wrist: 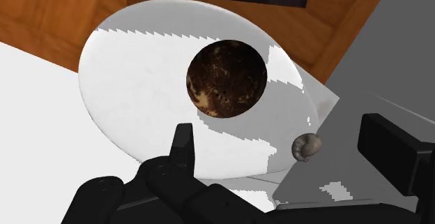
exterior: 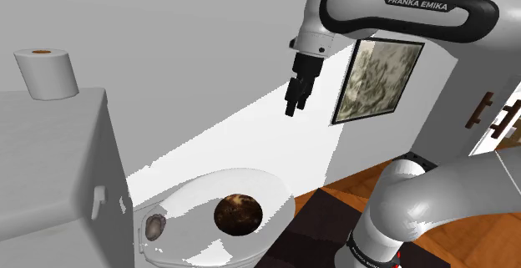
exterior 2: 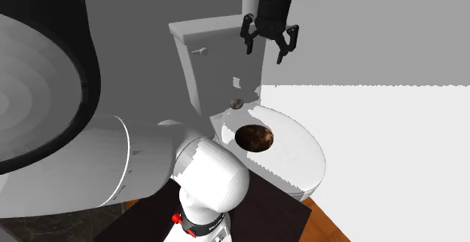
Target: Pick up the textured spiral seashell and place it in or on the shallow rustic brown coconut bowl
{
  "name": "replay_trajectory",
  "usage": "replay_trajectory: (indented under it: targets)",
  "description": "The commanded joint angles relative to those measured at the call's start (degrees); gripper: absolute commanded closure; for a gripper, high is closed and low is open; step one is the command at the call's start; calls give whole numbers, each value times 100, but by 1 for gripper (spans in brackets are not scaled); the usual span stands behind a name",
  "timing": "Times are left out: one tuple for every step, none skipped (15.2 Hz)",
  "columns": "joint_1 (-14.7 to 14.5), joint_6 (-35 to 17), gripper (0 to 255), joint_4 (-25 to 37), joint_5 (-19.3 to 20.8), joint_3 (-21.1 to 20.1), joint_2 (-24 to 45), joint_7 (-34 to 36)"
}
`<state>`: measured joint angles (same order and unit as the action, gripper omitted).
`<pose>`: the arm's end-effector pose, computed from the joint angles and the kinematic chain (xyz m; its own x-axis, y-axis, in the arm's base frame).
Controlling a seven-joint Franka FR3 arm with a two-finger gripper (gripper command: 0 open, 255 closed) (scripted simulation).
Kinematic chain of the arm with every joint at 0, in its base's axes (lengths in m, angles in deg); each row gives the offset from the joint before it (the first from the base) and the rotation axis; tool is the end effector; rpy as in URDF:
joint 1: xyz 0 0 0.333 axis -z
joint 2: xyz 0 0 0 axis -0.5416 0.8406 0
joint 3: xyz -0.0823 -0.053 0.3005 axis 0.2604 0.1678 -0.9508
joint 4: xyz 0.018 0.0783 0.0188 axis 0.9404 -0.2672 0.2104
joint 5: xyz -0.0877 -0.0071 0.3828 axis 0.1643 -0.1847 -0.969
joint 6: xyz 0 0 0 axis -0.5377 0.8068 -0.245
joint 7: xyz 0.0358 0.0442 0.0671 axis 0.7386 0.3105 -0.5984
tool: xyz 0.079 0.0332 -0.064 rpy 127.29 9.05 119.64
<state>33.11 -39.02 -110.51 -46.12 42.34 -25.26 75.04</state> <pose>0.3138 0.0143 0.6083 0.9885 0.1489 0.0281 0.1510 -0.9825 -0.1086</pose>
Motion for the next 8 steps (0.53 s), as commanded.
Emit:
replay_trajectory:
  targets:
    - [0, 0, 0, 0, 0, 0, 0, 0]
    - [-11, -155, 0, -75, -55, -99, 82, 121]
    - [-23, -311, 0, -142, -108, -197, 172, 241]
    - [-34, -467, 0, -201, -160, -296, 271, 361]
    - [-47, -625, 0, -252, -208, -393, 378, 480]
    - [-60, -783, 0, -295, -253, -489, 494, 599]
    - [-72, -941, 0, -330, -296, -585, 618, 717]
    - [-82, -1099, 0, -356, -336, -681, 750, 835]
